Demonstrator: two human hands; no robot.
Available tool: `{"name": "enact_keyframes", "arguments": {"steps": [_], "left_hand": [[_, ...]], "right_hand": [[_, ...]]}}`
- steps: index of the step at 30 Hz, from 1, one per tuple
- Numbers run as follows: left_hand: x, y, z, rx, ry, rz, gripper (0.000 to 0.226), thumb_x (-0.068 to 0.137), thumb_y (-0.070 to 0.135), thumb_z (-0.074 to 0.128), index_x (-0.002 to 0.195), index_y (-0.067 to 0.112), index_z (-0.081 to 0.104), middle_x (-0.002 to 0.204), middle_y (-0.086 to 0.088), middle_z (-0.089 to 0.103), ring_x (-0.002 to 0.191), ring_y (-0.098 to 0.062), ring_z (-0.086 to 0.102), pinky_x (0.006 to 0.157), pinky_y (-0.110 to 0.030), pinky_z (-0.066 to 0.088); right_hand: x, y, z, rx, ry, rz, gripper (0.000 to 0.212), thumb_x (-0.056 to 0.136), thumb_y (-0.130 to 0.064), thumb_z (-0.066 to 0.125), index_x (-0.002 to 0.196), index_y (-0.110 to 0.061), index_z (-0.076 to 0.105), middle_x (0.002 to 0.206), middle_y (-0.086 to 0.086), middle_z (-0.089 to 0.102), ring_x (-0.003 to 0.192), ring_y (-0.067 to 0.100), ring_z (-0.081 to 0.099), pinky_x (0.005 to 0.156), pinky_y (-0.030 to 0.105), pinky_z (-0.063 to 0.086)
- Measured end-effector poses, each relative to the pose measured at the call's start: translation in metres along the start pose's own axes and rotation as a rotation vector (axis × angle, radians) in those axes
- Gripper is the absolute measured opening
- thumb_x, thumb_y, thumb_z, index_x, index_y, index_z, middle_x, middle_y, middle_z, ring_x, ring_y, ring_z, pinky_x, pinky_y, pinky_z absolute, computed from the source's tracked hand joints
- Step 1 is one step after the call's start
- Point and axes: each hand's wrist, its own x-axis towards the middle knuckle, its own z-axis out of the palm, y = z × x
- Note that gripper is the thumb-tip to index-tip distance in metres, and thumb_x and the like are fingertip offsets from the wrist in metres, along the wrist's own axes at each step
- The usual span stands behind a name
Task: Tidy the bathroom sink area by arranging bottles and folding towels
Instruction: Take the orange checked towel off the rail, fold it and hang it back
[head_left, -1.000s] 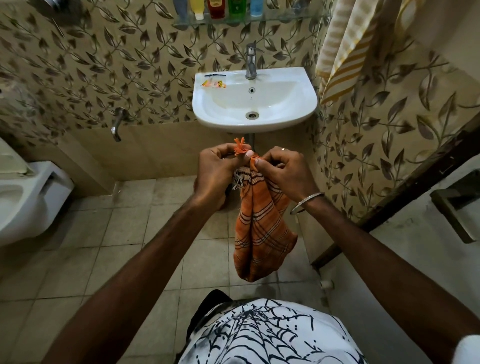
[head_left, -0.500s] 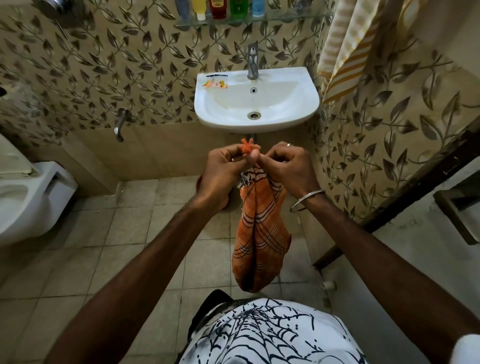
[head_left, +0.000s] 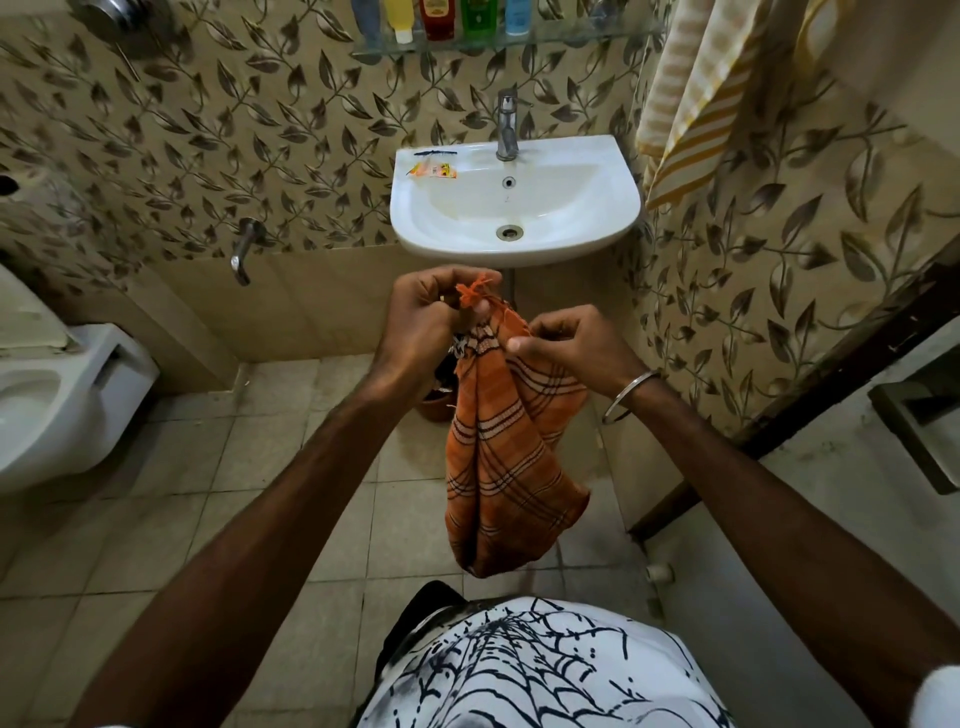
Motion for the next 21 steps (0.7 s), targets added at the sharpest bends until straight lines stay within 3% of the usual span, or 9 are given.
{"name": "enact_keyframes", "arguments": {"steps": [3,6,9,12,15,18,21], "left_hand": [[0.001,0.007,-0.003,-0.034,0.032,0.011,0.033,0.085,-0.015,0.060,0.104,0.009,0.072,0.097,-0.004,0.071,0.080,-0.004,0.068,0.066,-0.022,0.055],[0.001,0.015,-0.008,-0.066,0.056,0.024,0.031,0.085,-0.015,0.059,0.105,0.007,0.070,0.098,-0.003,0.070,0.079,-0.003,0.068,0.064,-0.019,0.054],[0.002,0.021,-0.013,-0.082,0.064,0.045,0.031,0.085,-0.015,0.059,0.103,0.008,0.069,0.100,-0.002,0.070,0.080,-0.003,0.069,0.066,-0.021,0.056],[0.004,0.026,-0.019,-0.078,0.079,0.062,0.030,0.085,-0.014,0.060,0.105,0.007,0.068,0.102,-0.002,0.070,0.083,-0.006,0.069,0.069,-0.023,0.057],[0.008,0.028,-0.026,-0.068,0.118,0.070,0.031,0.085,-0.013,0.060,0.108,0.005,0.068,0.108,-0.006,0.070,0.091,-0.013,0.069,0.072,-0.027,0.058],[0.013,0.030,-0.036,-0.061,0.139,0.080,0.032,0.084,-0.013,0.061,0.106,0.009,0.068,0.108,-0.005,0.070,0.089,-0.010,0.071,0.073,-0.027,0.059],[0.018,0.029,-0.043,-0.032,0.143,0.107,0.033,0.084,-0.014,0.061,0.106,0.010,0.068,0.108,-0.006,0.070,0.091,-0.014,0.073,0.073,-0.027,0.057]], "right_hand": [[0.000,0.015,-0.004,-0.047,-0.037,0.046,0.009,0.078,-0.030,0.082,0.081,-0.022,0.077,0.081,-0.002,0.074,0.074,0.003,0.067,0.066,0.020,0.052],[0.002,0.028,-0.008,-0.135,-0.039,0.070,0.017,0.076,-0.034,0.083,0.083,-0.020,0.078,0.086,-0.001,0.074,0.082,0.012,0.069,0.074,0.034,0.057],[0.002,0.039,-0.011,-0.214,-0.066,0.086,0.017,0.075,-0.035,0.084,0.076,-0.020,0.075,0.085,-0.004,0.070,0.081,0.013,0.066,0.077,0.040,0.056],[0.000,0.051,-0.017,-0.286,-0.118,0.111,0.036,0.075,-0.045,0.081,0.088,-0.012,0.079,0.098,-0.004,0.071,0.089,0.015,0.067,0.081,0.047,0.058],[-0.006,0.059,-0.022,-0.373,-0.178,0.147,0.064,0.064,-0.073,0.069,0.086,-0.014,0.080,0.102,-0.004,0.069,0.089,0.014,0.067,0.079,0.049,0.058],[-0.010,0.064,-0.026,-0.451,-0.212,0.177,0.061,0.068,-0.073,0.067,0.087,-0.017,0.080,0.100,-0.006,0.066,0.089,0.012,0.064,0.078,0.044,0.056],[-0.012,0.066,-0.030,-0.629,-0.183,0.149,0.049,0.076,-0.070,0.065,0.096,-0.027,0.079,0.099,-0.010,0.064,0.088,0.012,0.062,0.066,0.031,0.047]]}}
